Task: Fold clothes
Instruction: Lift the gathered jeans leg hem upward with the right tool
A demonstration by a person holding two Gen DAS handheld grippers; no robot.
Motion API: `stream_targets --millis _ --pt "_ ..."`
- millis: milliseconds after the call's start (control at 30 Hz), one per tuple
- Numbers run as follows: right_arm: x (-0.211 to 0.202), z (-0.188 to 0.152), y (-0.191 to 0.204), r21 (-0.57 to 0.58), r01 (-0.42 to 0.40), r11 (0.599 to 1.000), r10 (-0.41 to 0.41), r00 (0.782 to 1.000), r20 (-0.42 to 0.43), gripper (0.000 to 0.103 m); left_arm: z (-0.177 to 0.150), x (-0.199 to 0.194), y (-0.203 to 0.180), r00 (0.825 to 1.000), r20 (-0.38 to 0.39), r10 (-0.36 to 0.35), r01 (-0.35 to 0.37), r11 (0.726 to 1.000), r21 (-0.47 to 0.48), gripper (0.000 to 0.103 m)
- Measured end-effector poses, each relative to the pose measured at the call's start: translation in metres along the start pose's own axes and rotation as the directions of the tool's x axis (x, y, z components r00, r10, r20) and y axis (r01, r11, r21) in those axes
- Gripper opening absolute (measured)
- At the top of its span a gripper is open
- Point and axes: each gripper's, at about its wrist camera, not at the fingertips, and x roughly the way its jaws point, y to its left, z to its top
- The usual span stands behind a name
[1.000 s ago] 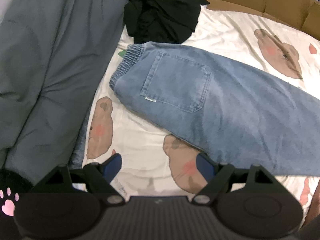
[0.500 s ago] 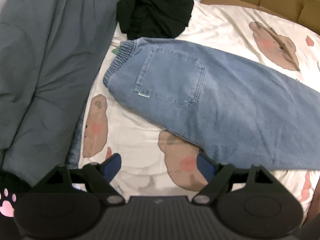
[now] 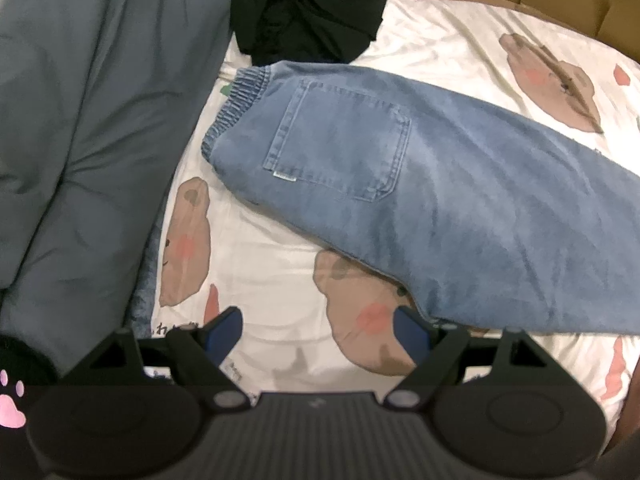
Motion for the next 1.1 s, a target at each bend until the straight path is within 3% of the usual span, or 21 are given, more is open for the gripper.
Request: stream_targets --millis 167,400,533,867,1100 --pt "0.025 0.002 -0.01 0.031 -0.003 1.0 0.004 1.0 -0.028 0.021 -0.004 0.002 0.004 1.0 -0.003 -0.003 0.003 1.0 -0.002 0.084" --pt "0.047 0.005 -0.022 0.062 0.007 0.998 -0.001 0.995 -0.097 0.035 -0.008 0.006 0.013 1.0 -0.02 0.008 -0.009 1.0 -0.019 0.084" --pt "0.055 0.005 -0.029 0.079 0.052 0.995 -0.041 0.99 -0.133 0.04 -0.01 0.01 0.011 0.999 -0.035 0.013 -0.013 1.0 -0.008 0.084" --pt "0.076 0.032 -0.048 0.141 -0.03 0.99 0.047 0.991 -0.122 0.04 -0.004 0.012 0.001 0.999 -0.032 -0.007 0.007 1.0 0.003 0.084" --pt "0.106 0.042 -0.056 0.114 -0.09 0.989 0.11 0.977 -0.183 0.039 -0.002 0.014 -0.004 0.999 -0.026 -0.019 0.019 1.0 0.013 0.084"
